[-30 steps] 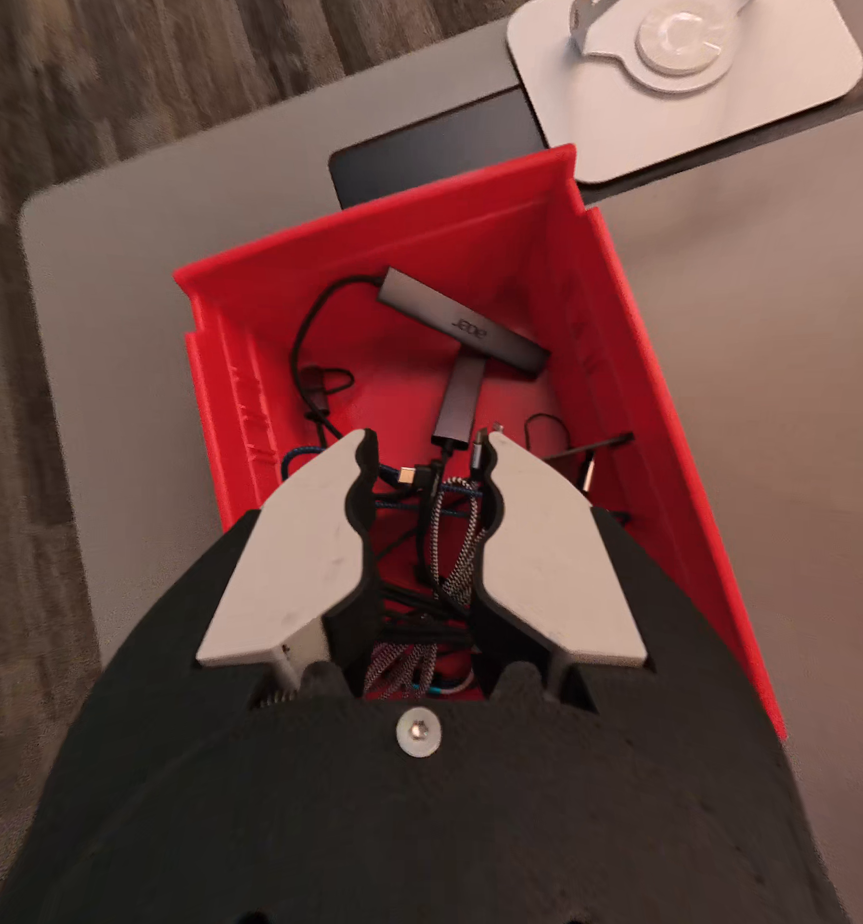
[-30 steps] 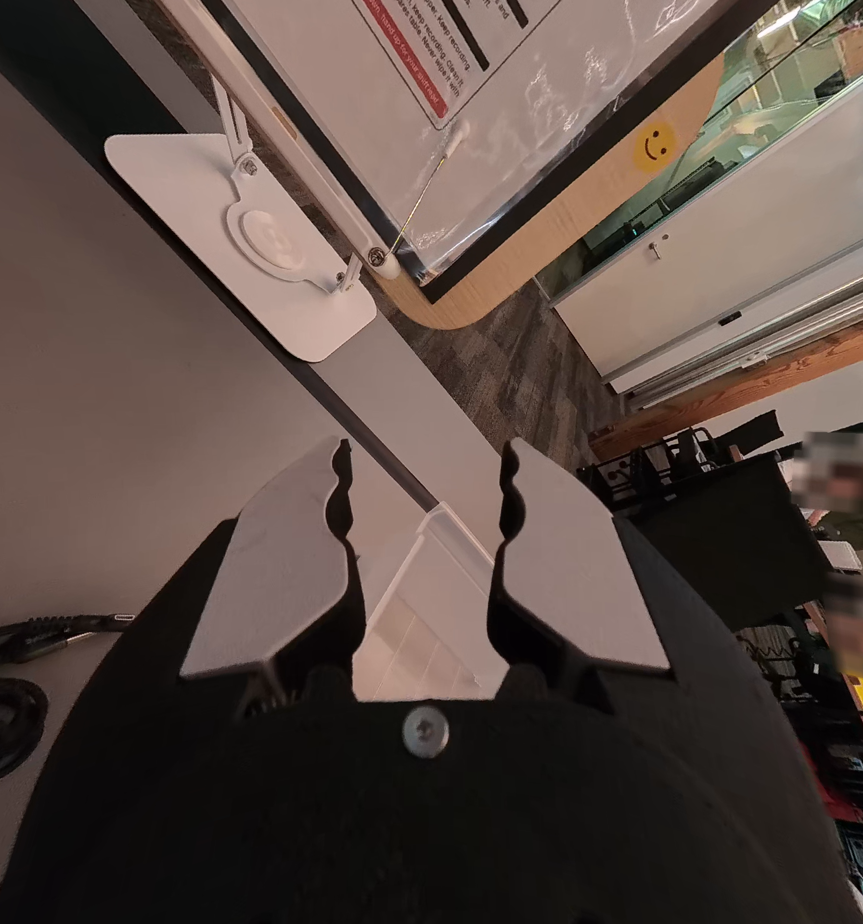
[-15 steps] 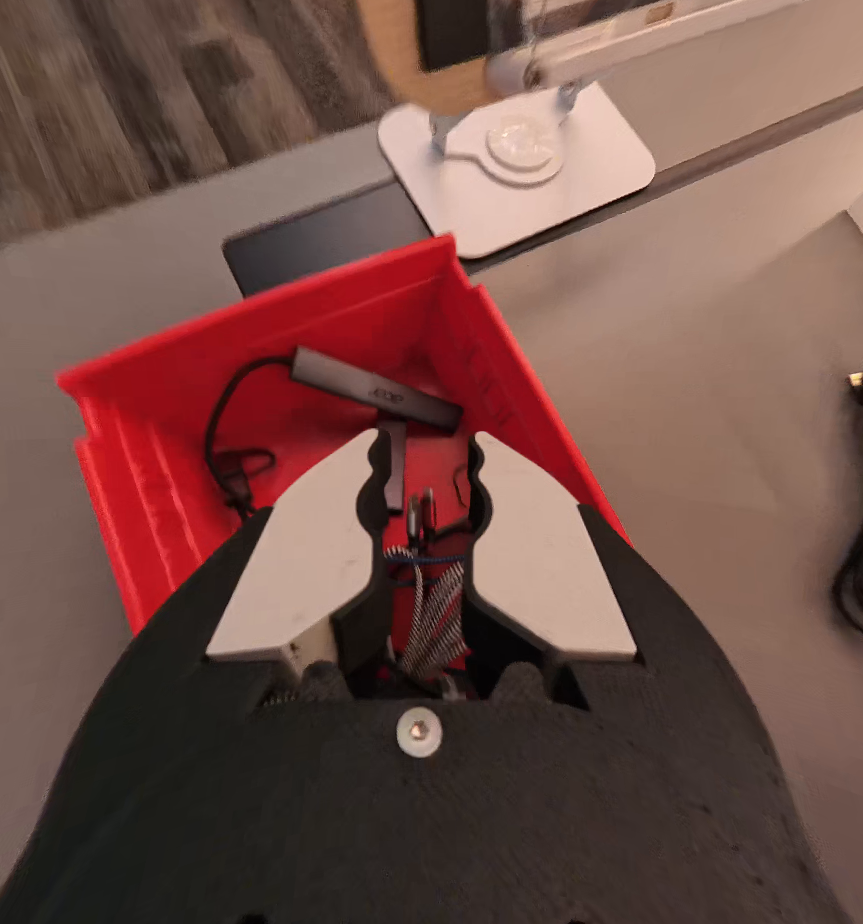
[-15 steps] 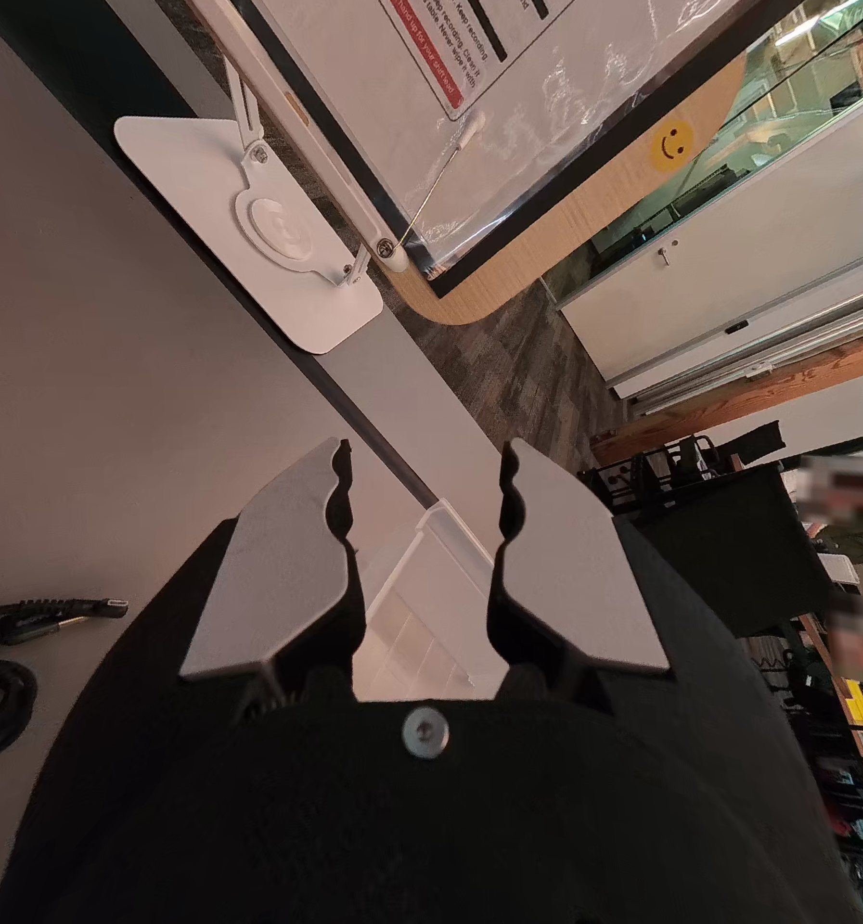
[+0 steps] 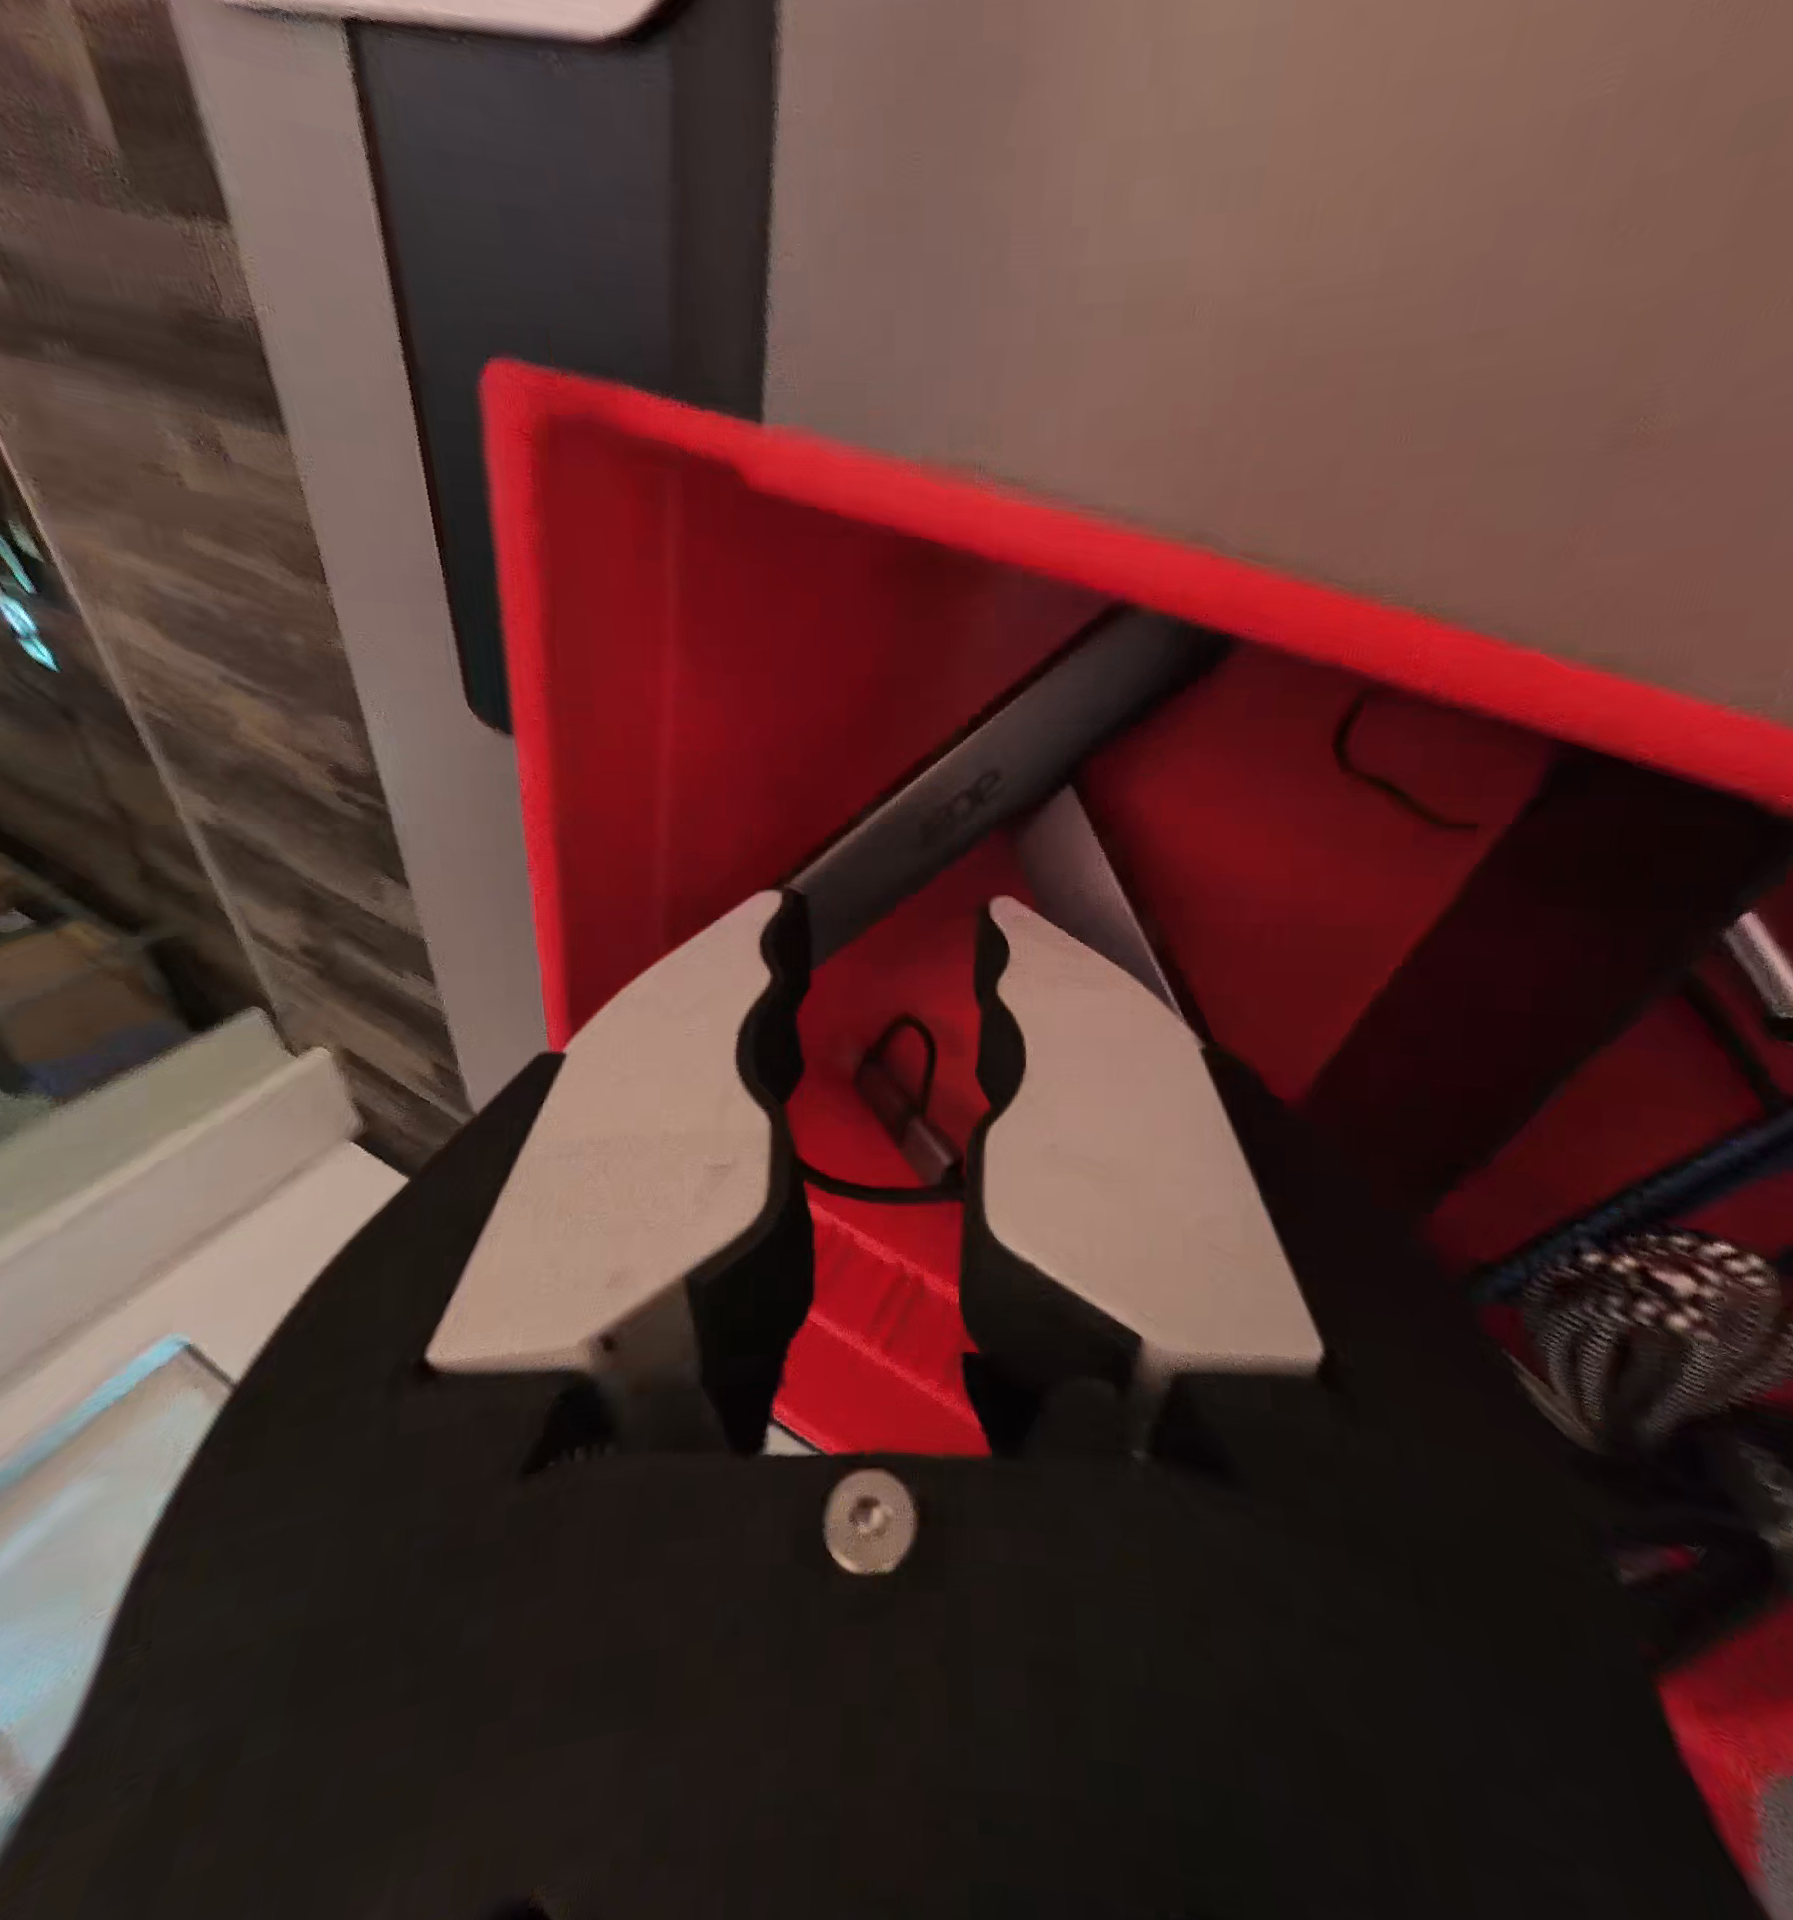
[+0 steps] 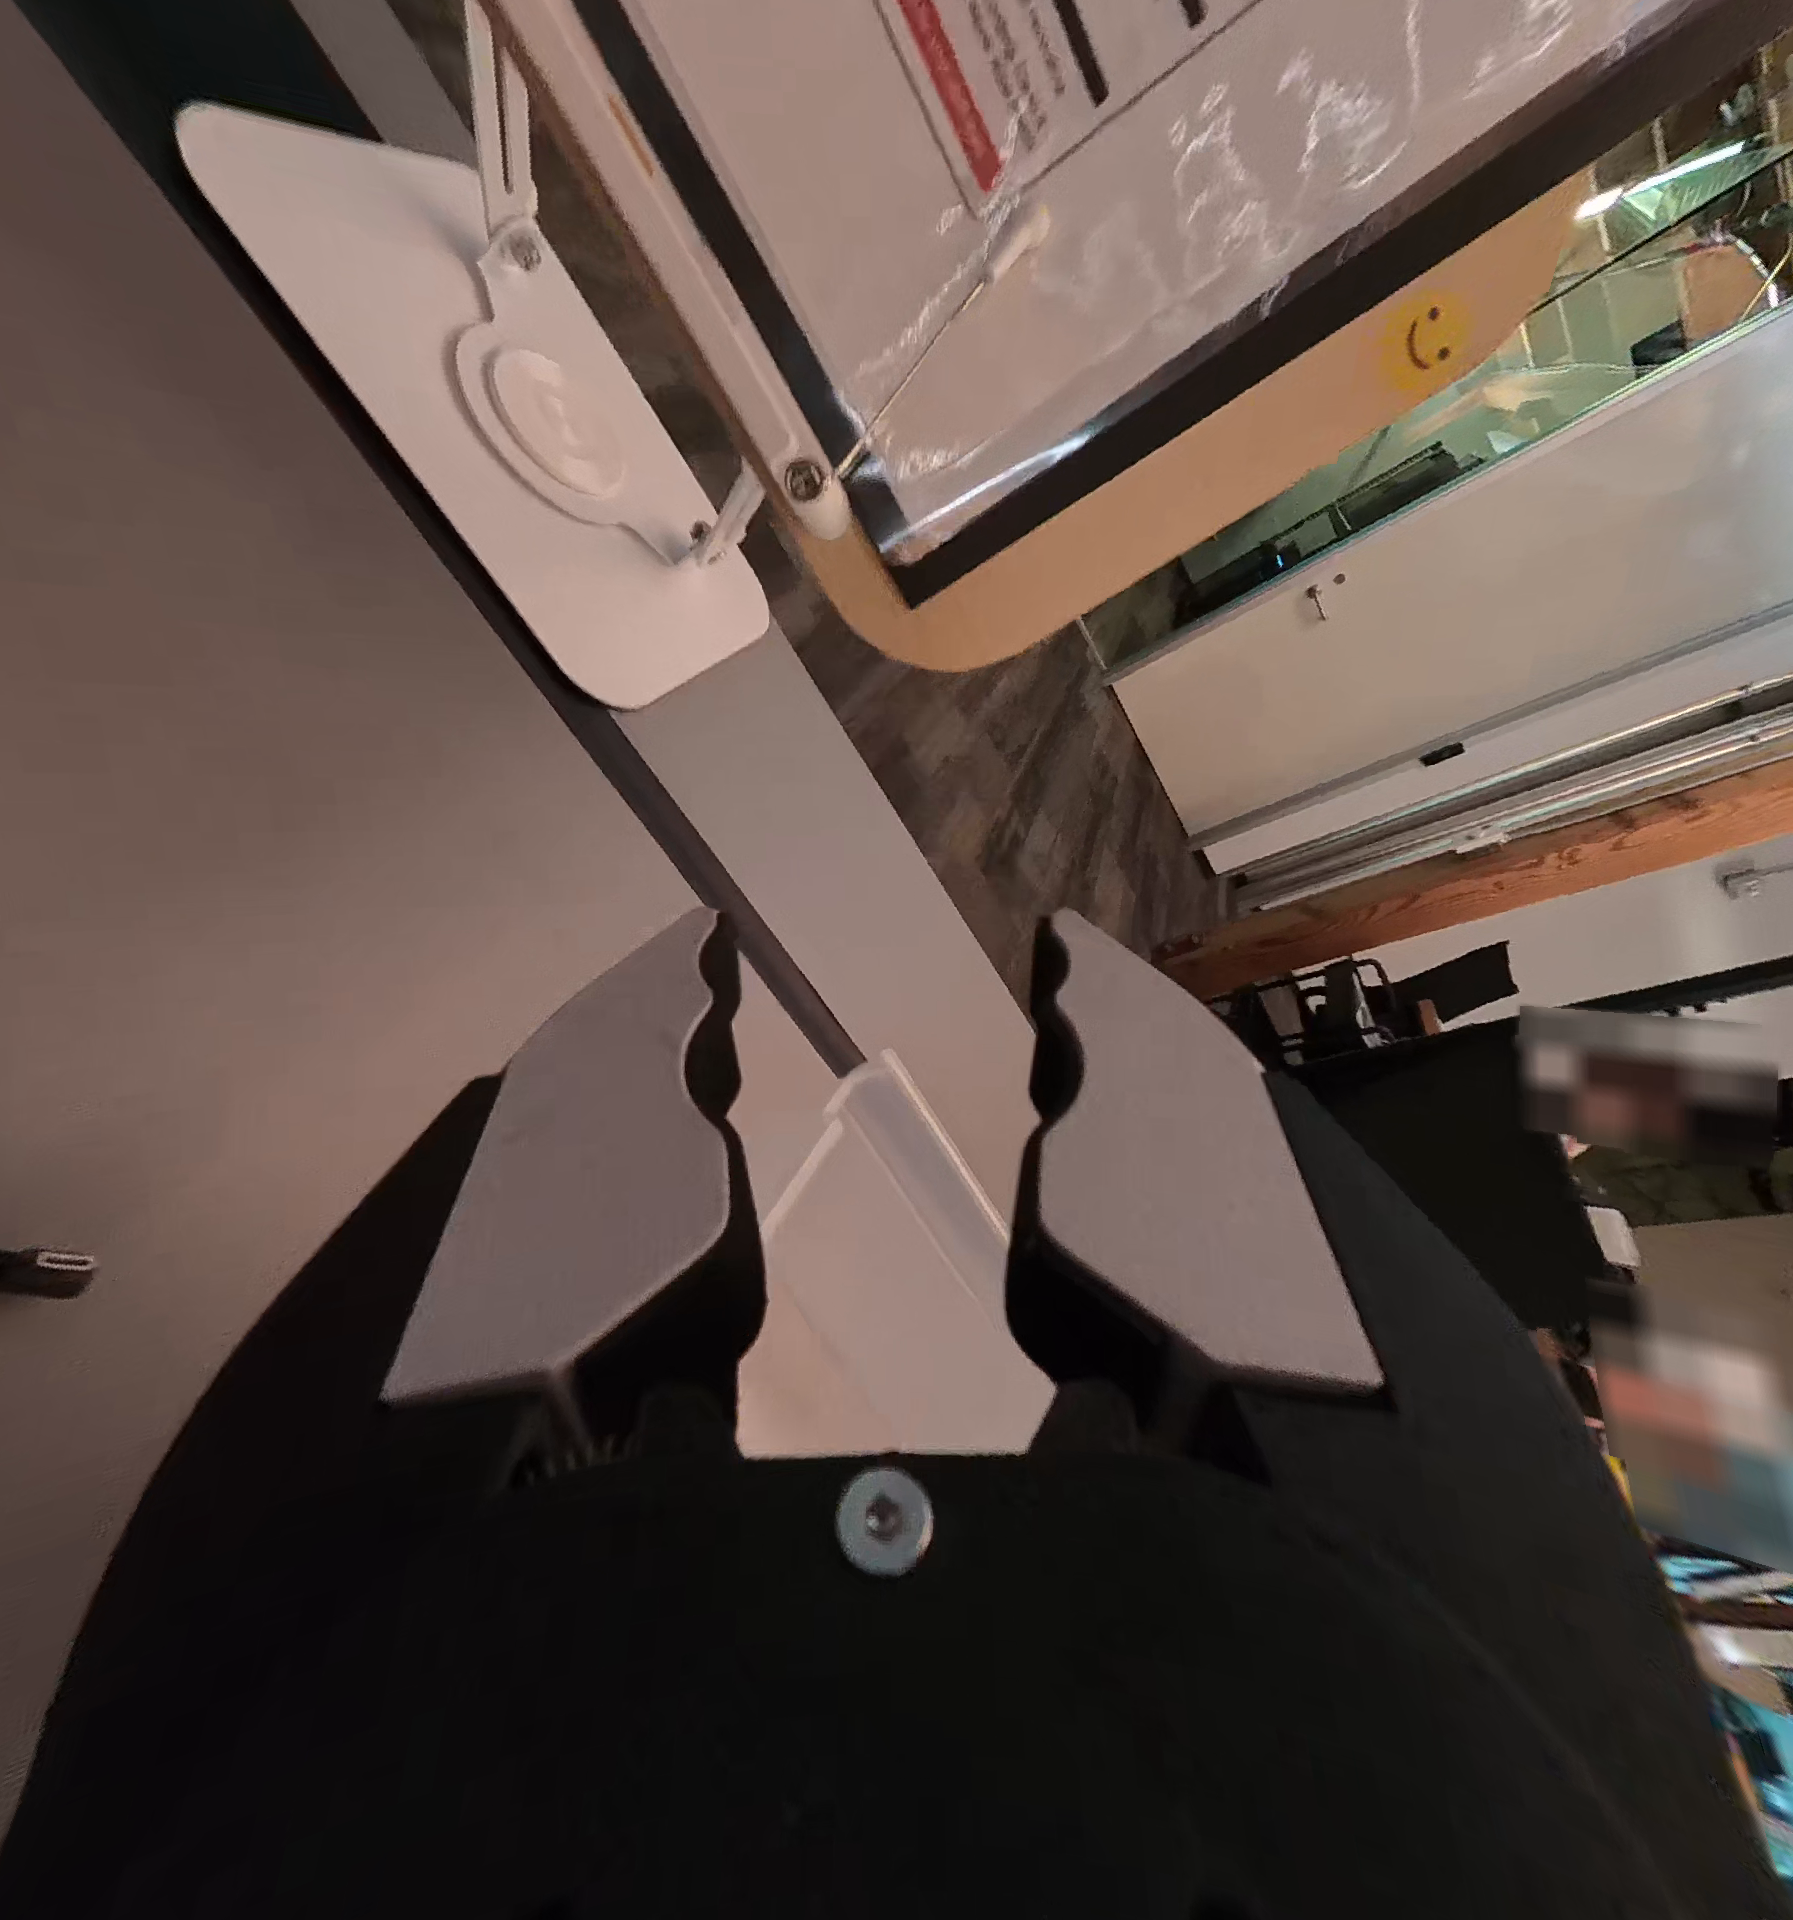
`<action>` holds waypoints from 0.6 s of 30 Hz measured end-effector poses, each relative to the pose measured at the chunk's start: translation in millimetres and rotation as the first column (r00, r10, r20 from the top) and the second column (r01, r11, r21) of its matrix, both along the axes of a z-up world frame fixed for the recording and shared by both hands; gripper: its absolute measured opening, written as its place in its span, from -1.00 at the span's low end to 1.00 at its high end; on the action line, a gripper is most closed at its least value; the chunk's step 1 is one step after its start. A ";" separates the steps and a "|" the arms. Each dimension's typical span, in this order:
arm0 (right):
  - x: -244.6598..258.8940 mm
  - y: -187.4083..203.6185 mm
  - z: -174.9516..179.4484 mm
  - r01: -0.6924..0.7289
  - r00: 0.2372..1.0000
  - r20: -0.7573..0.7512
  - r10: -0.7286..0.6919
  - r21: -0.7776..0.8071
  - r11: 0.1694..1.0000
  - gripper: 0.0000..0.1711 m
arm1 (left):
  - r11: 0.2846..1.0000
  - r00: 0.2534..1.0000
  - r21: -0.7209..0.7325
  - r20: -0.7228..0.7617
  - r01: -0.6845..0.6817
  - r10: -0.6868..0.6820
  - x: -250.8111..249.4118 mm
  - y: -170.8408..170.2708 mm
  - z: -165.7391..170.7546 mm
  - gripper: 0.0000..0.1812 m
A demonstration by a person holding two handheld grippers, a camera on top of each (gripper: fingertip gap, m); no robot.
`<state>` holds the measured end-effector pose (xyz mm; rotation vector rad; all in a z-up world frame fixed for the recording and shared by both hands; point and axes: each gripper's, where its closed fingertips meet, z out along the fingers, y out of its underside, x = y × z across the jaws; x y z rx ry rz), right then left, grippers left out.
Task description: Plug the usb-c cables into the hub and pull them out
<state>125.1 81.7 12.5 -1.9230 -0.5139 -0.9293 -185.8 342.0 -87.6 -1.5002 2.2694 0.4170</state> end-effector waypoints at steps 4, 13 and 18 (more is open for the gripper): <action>4.5 1.1 -5.2 0.012 1.000 0.026 -0.011 -0.023 1.000 -0.36 | 0.976 0.974 0.077 -0.118 0.202 -0.193 5.1 4.6 -15.4 -0.71; 4.4 5.4 -14.8 0.006 0.999 0.054 -0.003 -0.061 0.998 -0.36 | 0.876 0.867 0.176 -0.325 0.449 -0.379 0.5 23.6 -32.8 -0.57; 4.2 6.5 -20.4 0.006 0.998 0.062 -0.001 -0.084 0.996 -0.36 | 0.868 0.858 0.158 -0.312 0.470 -0.408 3.8 22.9 -39.5 -0.65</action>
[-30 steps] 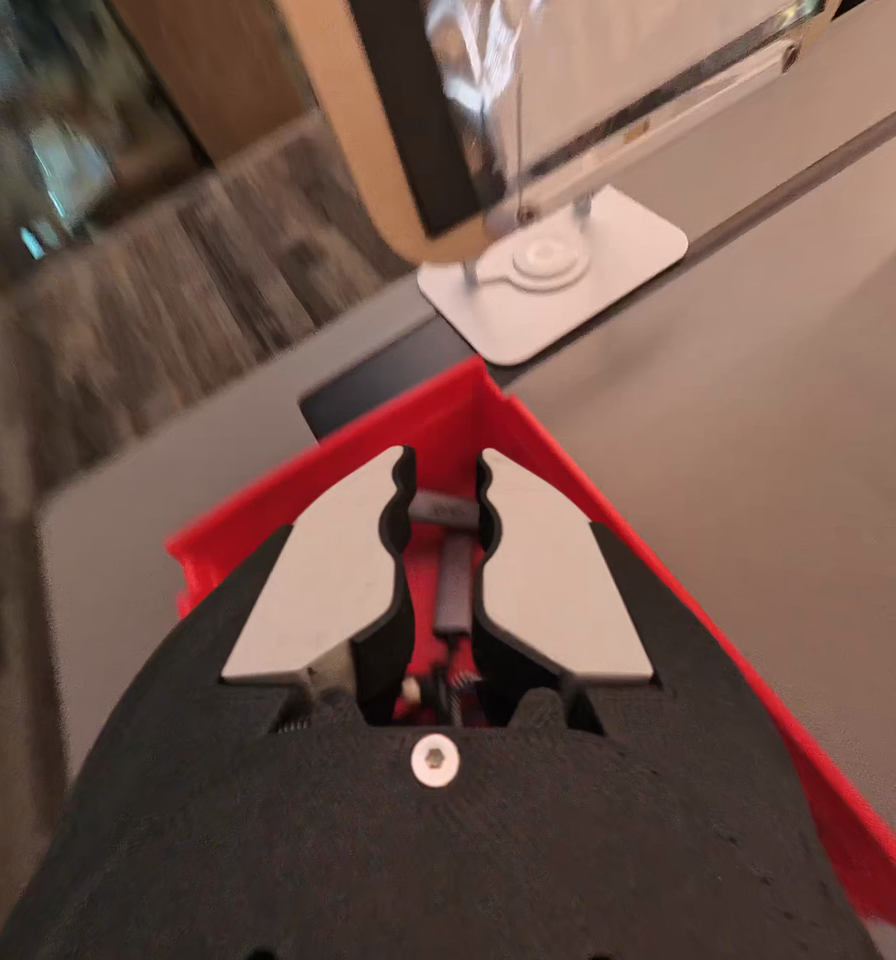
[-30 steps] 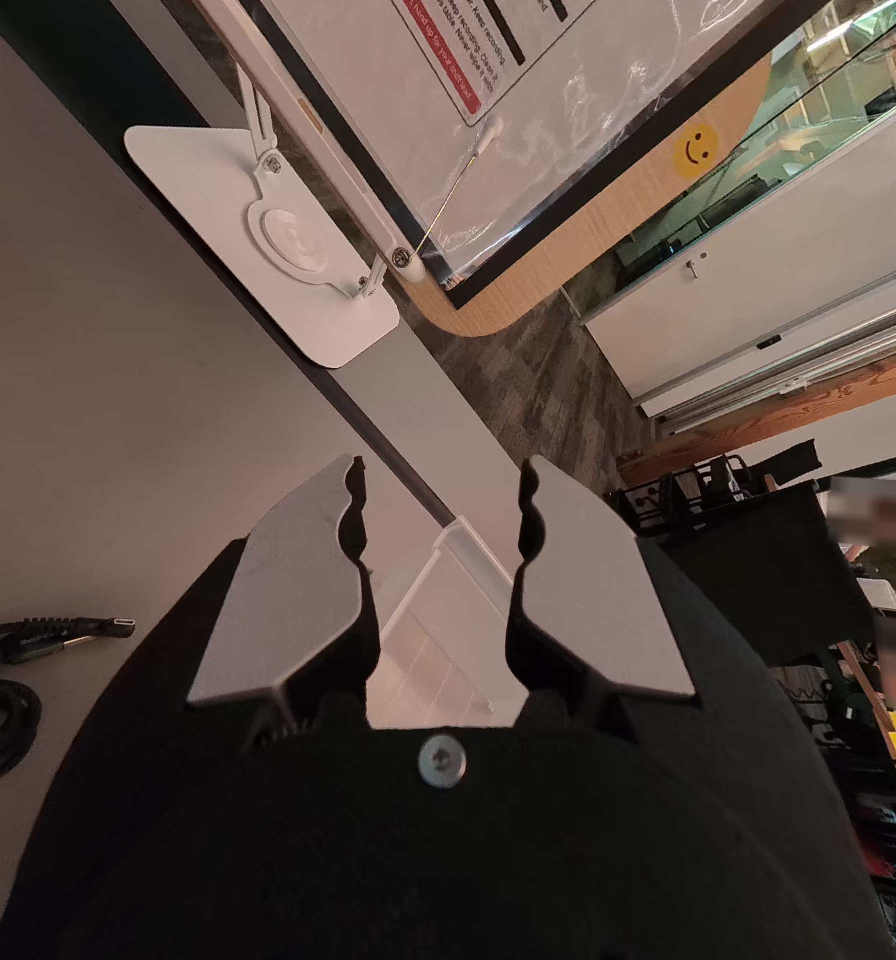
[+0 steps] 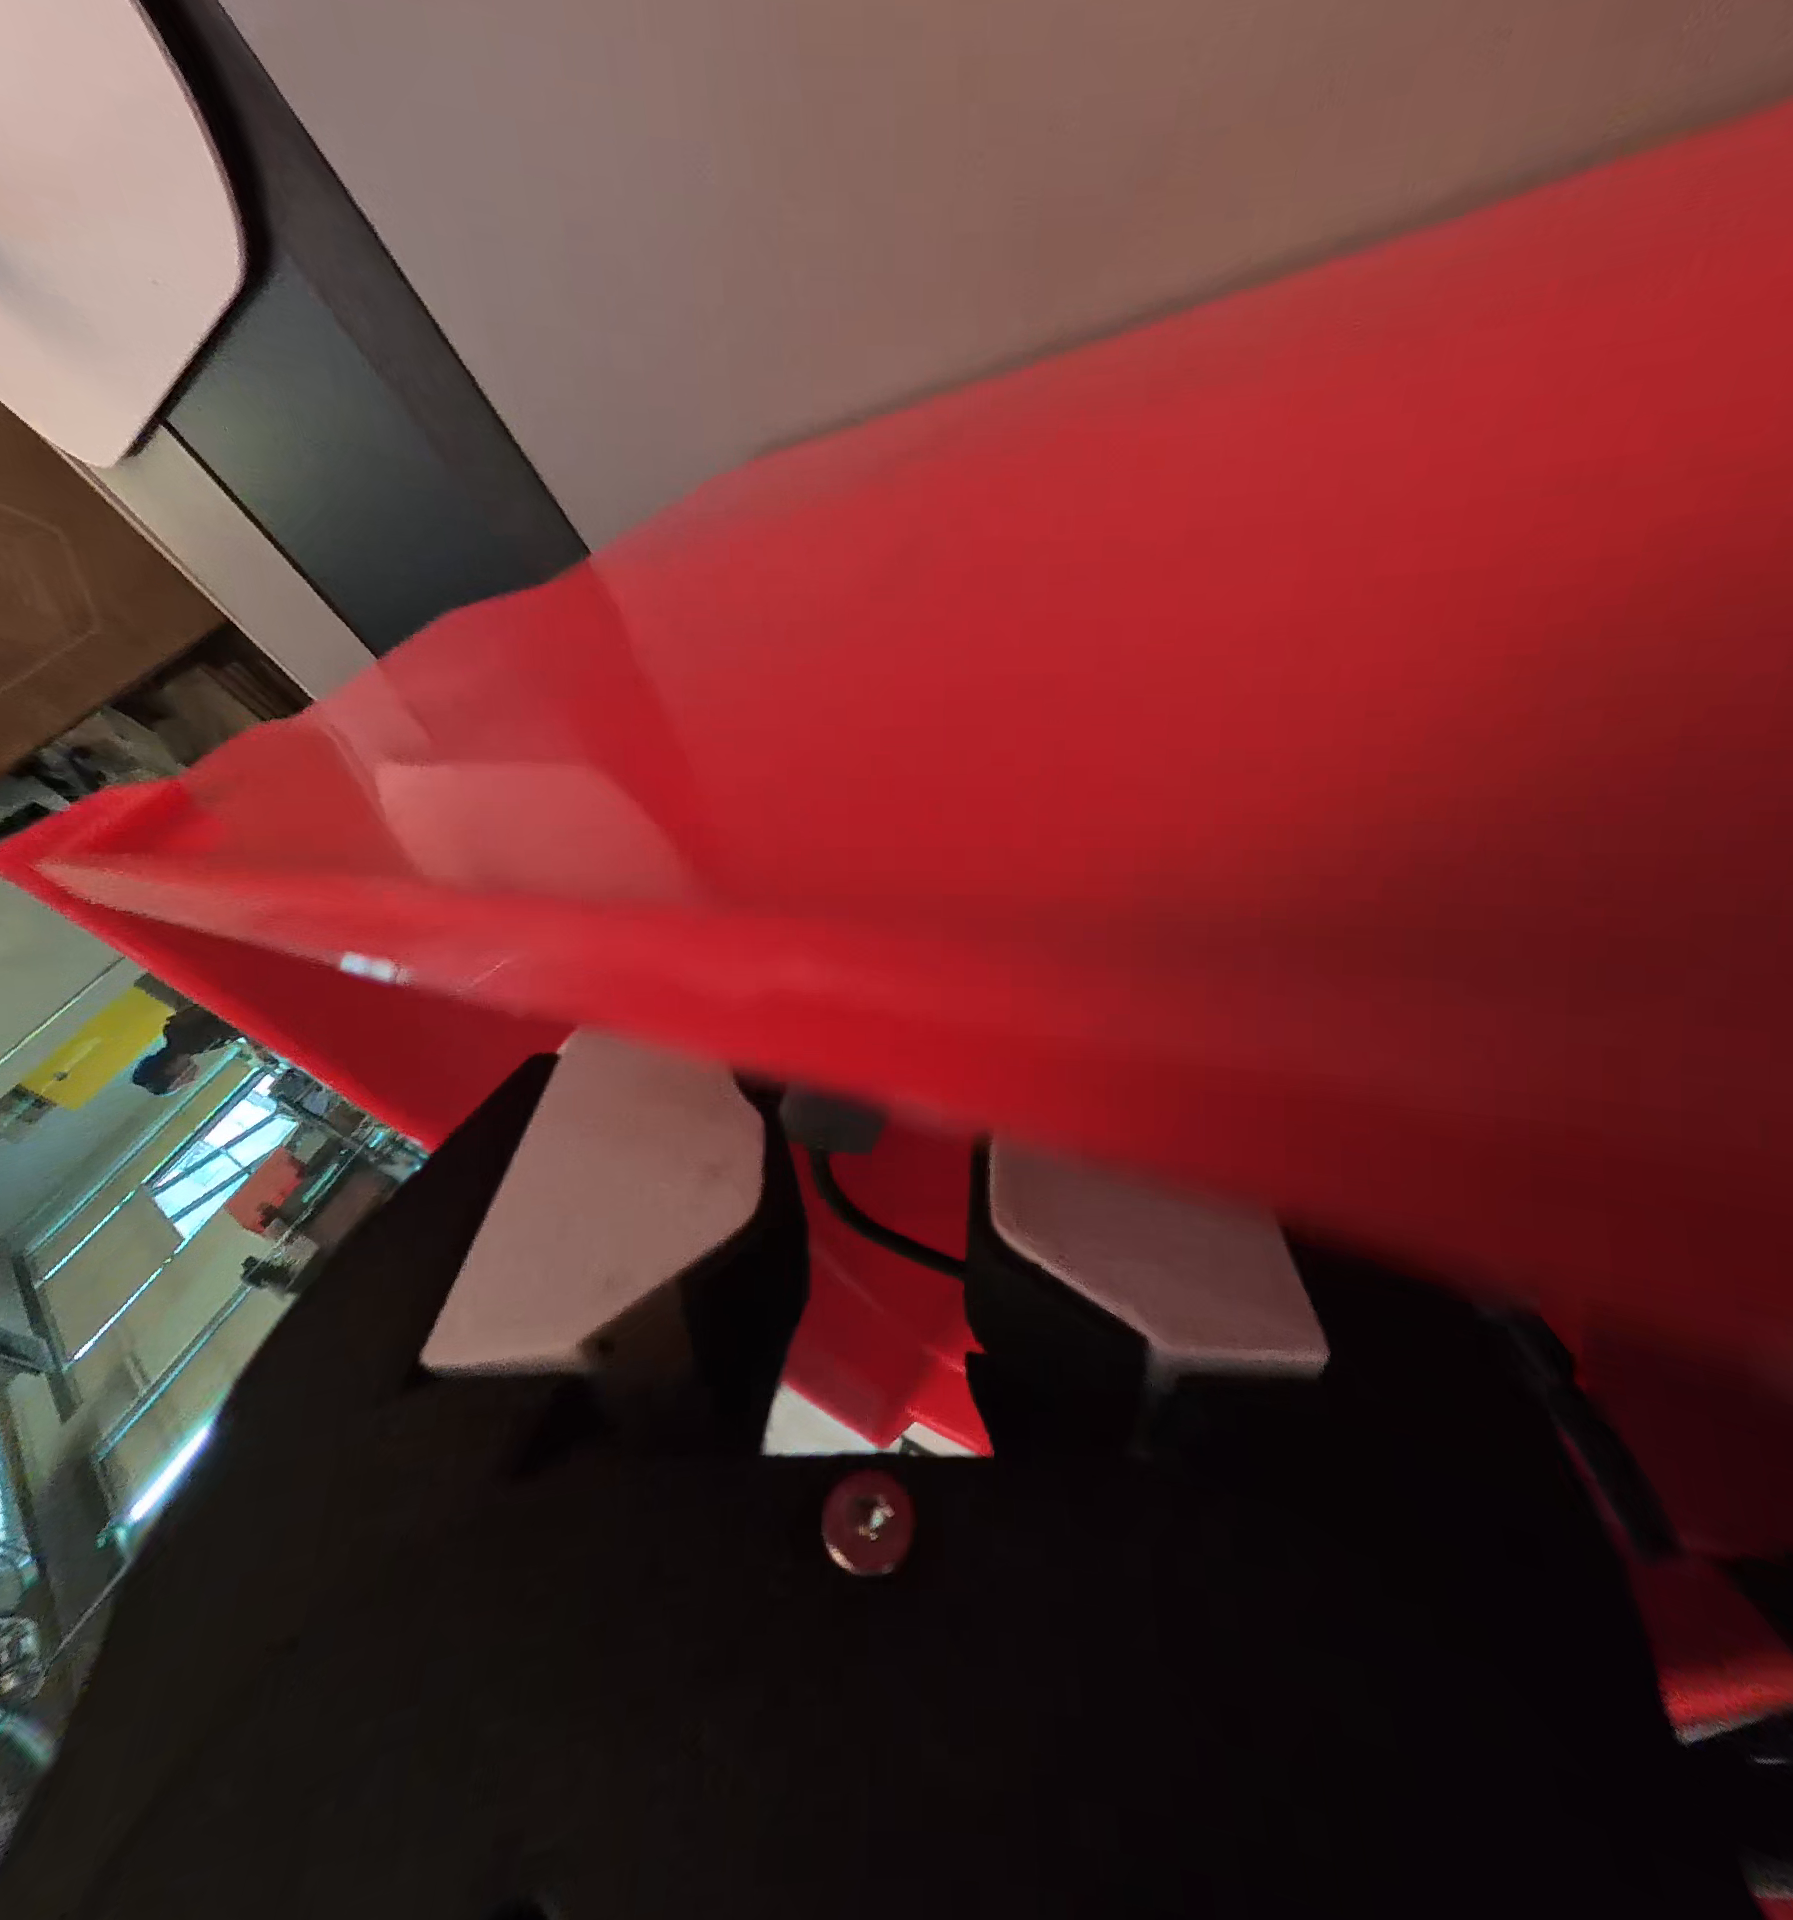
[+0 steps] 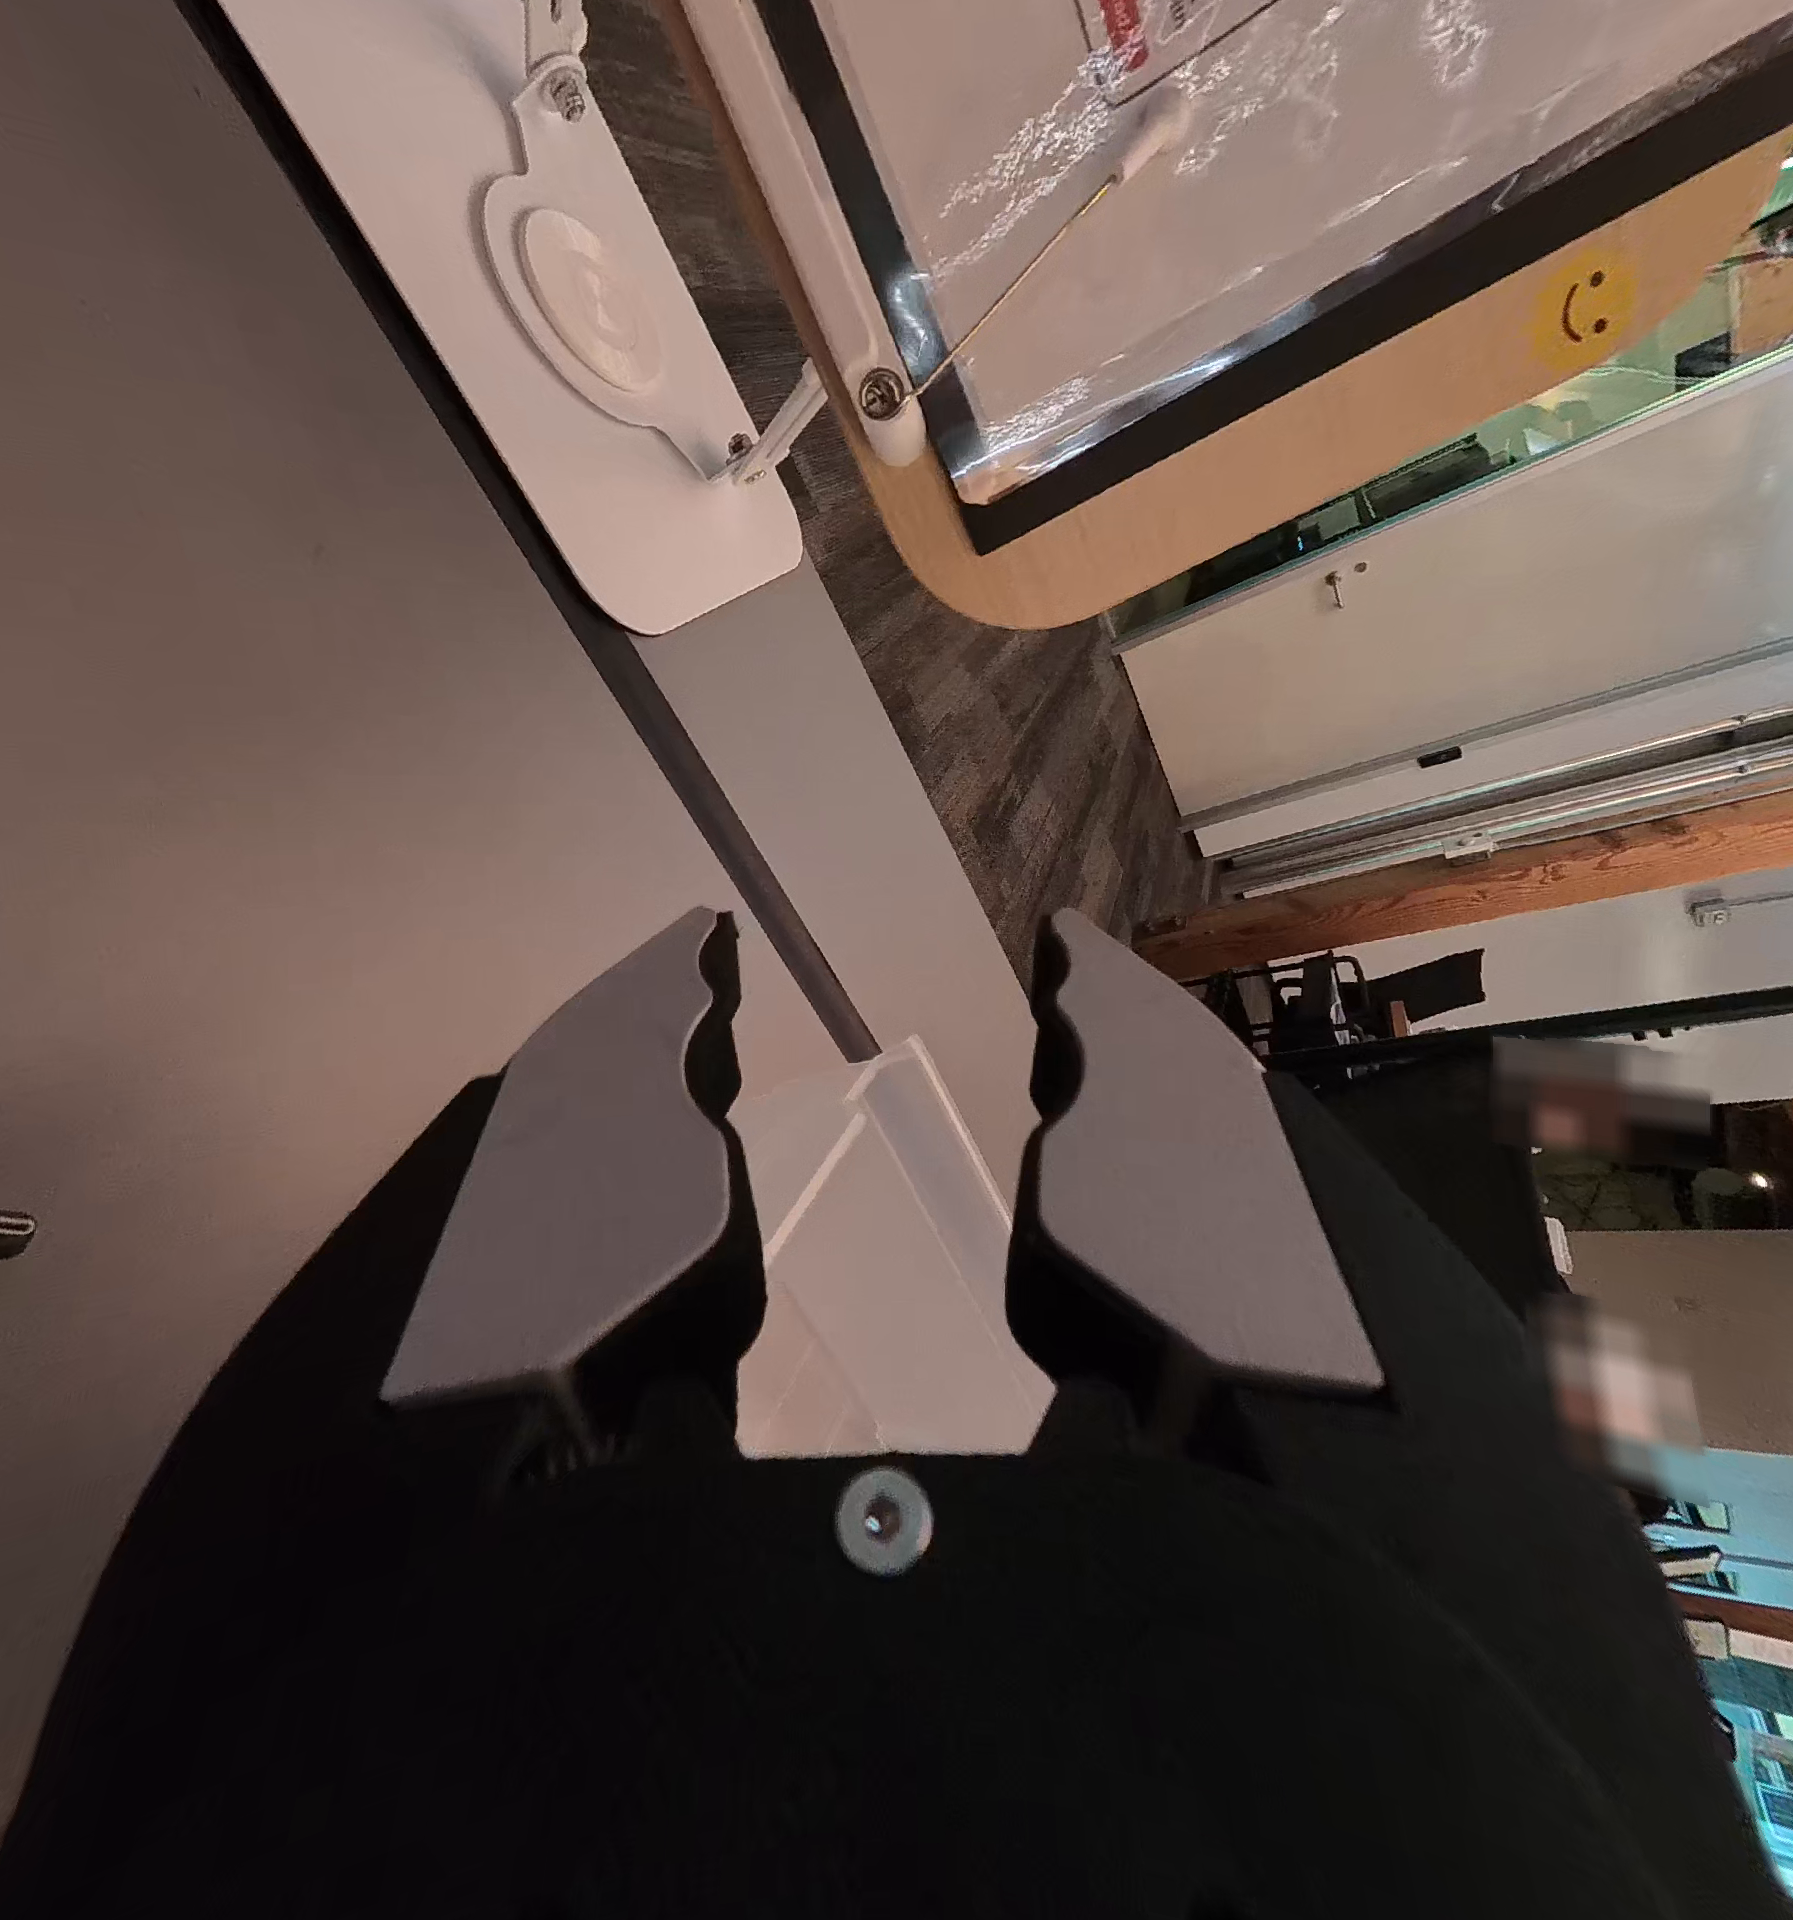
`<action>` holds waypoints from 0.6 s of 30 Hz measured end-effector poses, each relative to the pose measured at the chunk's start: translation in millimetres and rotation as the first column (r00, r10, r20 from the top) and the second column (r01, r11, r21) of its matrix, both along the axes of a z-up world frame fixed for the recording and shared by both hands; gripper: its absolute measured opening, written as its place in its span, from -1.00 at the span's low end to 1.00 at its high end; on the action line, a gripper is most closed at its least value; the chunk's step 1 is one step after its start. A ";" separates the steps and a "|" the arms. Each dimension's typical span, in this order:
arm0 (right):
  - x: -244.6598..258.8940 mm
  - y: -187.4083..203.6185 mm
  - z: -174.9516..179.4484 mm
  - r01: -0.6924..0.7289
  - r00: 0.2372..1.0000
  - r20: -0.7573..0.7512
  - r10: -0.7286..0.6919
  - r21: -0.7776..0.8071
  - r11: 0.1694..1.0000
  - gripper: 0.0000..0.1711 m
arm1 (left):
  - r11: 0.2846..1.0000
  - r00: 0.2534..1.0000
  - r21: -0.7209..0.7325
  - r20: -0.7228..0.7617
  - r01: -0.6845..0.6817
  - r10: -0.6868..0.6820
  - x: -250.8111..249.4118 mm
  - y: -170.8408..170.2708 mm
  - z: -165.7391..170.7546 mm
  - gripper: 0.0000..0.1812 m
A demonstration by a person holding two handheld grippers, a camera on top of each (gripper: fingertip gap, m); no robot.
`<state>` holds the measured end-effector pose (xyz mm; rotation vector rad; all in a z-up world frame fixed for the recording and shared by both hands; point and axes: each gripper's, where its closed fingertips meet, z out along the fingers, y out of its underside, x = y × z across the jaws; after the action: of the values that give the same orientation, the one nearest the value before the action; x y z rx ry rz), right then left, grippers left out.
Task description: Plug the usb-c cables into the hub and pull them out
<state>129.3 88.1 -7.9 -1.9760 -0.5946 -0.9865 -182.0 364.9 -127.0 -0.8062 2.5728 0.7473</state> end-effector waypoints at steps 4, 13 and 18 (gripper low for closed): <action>0.3 0.5 -1.9 0.002 1.000 0.003 -0.002 -0.011 1.000 -0.36 | 1.000 0.999 -0.027 0.035 -0.006 0.007 -1.7 -0.5 -1.0 -0.68; -0.6 1.4 -9.9 0.001 1.000 0.015 0.000 -0.045 0.999 -0.36 | 0.999 0.994 -0.039 0.111 -0.010 0.014 0.2 -4.1 9.0 -0.62; 2.0 2.1 -16.8 -0.001 1.000 0.006 0.001 -0.063 0.998 -0.36 | 0.992 0.984 0.057 0.135 0.111 -0.118 -4.2 -1.1 43.5 -0.55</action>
<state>131.3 90.2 -24.7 -2.0284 -0.6373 -0.9841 -186.2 363.8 -83.6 -0.6642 2.4442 0.6928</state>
